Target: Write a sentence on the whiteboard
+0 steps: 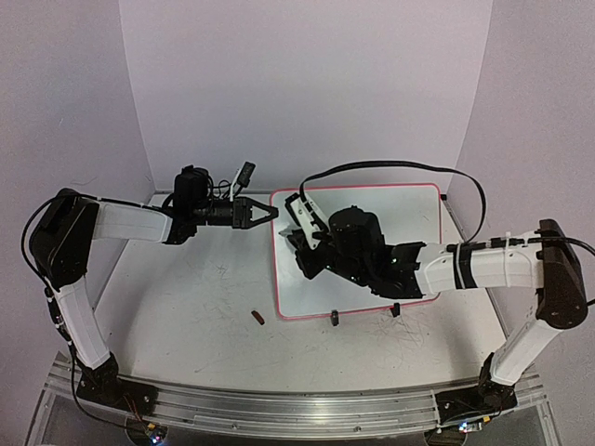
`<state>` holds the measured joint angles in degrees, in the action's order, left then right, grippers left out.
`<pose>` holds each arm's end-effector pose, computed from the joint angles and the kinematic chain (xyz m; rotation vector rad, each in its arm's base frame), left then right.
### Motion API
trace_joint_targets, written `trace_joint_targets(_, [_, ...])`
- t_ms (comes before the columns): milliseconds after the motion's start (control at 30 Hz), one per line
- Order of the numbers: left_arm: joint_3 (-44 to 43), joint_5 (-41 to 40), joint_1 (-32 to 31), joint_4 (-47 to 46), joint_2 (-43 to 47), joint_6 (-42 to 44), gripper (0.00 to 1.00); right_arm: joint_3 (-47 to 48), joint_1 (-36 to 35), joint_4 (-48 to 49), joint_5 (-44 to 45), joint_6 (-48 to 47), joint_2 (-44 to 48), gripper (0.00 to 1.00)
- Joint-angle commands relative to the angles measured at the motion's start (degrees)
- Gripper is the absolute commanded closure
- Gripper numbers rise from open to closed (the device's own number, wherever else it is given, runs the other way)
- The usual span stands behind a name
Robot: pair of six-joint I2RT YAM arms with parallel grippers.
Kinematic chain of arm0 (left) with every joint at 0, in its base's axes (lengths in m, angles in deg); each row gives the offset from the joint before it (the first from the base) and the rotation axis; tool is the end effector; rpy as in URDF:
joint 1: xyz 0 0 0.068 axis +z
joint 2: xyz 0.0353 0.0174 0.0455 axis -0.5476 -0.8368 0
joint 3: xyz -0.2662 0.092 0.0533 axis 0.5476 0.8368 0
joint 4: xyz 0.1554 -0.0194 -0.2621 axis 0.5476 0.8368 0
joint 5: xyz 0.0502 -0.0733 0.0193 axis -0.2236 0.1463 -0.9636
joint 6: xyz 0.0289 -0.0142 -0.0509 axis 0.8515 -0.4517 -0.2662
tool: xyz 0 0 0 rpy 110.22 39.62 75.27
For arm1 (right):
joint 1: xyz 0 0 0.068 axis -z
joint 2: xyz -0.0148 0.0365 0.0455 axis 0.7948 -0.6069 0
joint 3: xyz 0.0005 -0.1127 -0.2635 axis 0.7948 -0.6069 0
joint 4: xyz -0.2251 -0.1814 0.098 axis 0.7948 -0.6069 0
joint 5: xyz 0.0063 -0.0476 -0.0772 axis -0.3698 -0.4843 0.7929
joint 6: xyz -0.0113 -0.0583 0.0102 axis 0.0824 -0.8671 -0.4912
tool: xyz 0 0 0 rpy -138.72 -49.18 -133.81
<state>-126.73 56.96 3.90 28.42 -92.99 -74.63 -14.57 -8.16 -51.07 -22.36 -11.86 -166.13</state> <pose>0.3753 -0.2507 0.2257 0.7566 1.7762 -1.4765 0.2225 0.3761 0.2605 -0.8695 1.6155 0.4484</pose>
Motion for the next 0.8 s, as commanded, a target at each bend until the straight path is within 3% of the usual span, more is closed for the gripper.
trace_joint_targets(0, [-0.5, -0.5, -0.8, 1.0, -1.2, -1.0, 1.00, 0.7, -0.3, 2.8, 1.1, 0.2, -1.6, 1.00])
trace_joint_targets(767, [-0.7, -0.2, -0.8, 1.0, -1.1, -1.1, 1.00, 1.1, -0.3, 0.9, 3.3, 1.6, -3.5, 1.00])
